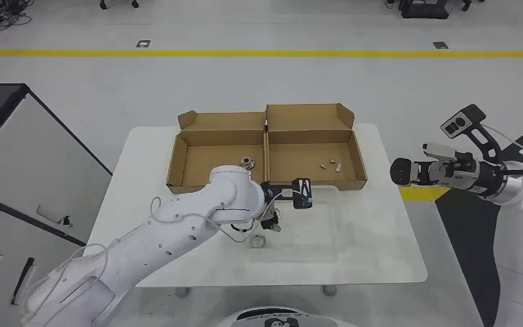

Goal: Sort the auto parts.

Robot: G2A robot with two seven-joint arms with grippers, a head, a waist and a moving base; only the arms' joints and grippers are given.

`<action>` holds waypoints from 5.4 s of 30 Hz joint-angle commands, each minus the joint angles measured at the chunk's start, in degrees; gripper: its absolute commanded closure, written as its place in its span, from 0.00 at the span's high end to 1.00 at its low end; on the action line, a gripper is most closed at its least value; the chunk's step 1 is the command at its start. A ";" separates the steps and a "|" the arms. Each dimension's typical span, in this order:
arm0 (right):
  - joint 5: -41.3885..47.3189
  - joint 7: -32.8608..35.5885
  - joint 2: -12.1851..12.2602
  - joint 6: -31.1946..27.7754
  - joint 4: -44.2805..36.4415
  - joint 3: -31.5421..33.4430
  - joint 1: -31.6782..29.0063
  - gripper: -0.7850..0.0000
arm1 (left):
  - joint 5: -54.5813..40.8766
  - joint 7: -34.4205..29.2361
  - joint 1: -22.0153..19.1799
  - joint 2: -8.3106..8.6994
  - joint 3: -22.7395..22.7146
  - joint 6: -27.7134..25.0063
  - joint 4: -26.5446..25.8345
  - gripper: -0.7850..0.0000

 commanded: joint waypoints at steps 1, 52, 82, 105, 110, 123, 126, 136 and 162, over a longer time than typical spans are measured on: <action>0.00 0.00 0.00 0.00 0.00 0.00 0.00 1.00 | 0.78 -0.14 -0.54 -0.31 0.67 0.44 0.30 0.45; 0.00 0.00 0.00 0.00 0.00 0.00 0.00 1.00 | 12.75 0.71 -5.27 -11.10 14.55 2.85 21.12 0.24; 0.00 0.00 0.00 0.00 0.00 0.00 0.00 1.00 | -3.50 -2.58 -10.42 -11.20 18.57 2.11 22.62 0.55; 0.00 0.00 0.00 0.00 0.00 0.00 0.00 1.00 | -6.58 -1.41 -12.77 -11.60 21.19 0.94 24.83 0.37; 0.00 0.00 0.00 0.00 0.00 0.00 0.00 1.00 | -6.40 -1.08 -12.52 -11.73 21.17 0.61 25.48 0.36; 0.00 0.00 0.00 0.00 0.00 0.00 0.00 1.00 | -6.17 0.78 -11.80 -12.44 20.94 0.12 27.53 0.00; 0.00 0.00 0.00 0.00 0.00 0.00 0.00 1.00 | -7.39 1.07 -11.92 -12.31 19.79 0.22 27.16 0.00; 0.00 0.00 0.00 0.00 0.00 0.00 0.00 1.00 | -14.04 -2.17 -16.79 -9.33 16.44 1.69 19.93 0.00; 0.00 0.00 0.00 0.00 0.00 0.00 0.00 1.00 | -25.77 3.49 -18.49 -2.33 5.20 3.59 19.62 0.00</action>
